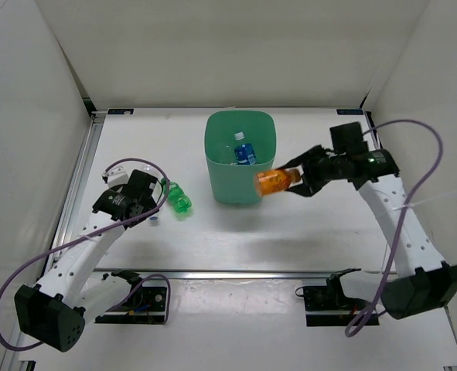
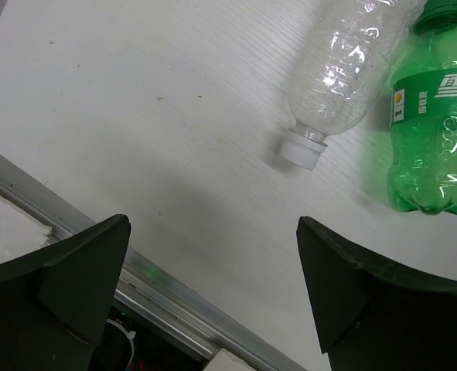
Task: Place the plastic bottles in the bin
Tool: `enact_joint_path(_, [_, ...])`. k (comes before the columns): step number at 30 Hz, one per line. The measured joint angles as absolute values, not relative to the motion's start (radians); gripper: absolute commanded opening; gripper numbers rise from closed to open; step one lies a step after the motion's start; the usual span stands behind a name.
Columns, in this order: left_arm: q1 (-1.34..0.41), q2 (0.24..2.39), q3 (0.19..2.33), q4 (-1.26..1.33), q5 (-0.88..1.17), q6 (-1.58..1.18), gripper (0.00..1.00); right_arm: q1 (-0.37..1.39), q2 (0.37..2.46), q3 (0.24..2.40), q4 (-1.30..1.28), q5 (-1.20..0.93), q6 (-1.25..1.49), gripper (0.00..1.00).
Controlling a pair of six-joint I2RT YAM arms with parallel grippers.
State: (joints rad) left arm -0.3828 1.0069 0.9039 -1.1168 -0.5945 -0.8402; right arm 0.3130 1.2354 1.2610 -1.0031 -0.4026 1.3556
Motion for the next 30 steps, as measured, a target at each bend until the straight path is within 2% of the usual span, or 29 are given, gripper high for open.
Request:
enact_joint_path(8, [-0.383,1.039,0.904,-1.113,-0.595,-0.843,1.00,0.282,1.306,1.739,-1.021,-0.323,1.233,0.05])
enact_joint_path(12, [-0.383,1.042,0.904,-1.112,-0.595,-0.844,1.00,0.306,1.477,1.951,-1.004,-0.287,1.153,0.12])
enact_joint_path(13, [-0.383,1.045,0.904,-1.113,-0.596,-0.846,1.00,0.319,1.528,1.996,-0.995,-0.274,1.134,0.15])
enact_joint_path(15, [-0.383,1.060,0.904,-1.115,-0.600,-0.849,1.00,0.352,1.628,2.074,-0.989,-0.258,1.094,0.34])
enact_joint_path(16, [-0.383,1.069,0.904,-1.116,-0.604,-0.852,1.00,0.370,1.672,2.106,-0.990,-0.249,1.074,0.53])
enact_joint_path(20, [-0.383,1.097,0.904,-1.122,-0.609,-0.858,1.00,0.429,1.814,2.190,-1.003,-0.230,1.006,0.77])
enact_joint_path(23, [-0.383,1.118,0.928,-1.132,-0.617,-0.864,1.00,0.446,1.841,2.191,-1.050,-0.209,0.966,0.88])
enact_joint_path(30, [-0.383,1.303,1.141,-1.106,-0.644,-0.809,1.00,0.422,1.613,1.998,-1.076,-0.155,0.917,0.93])
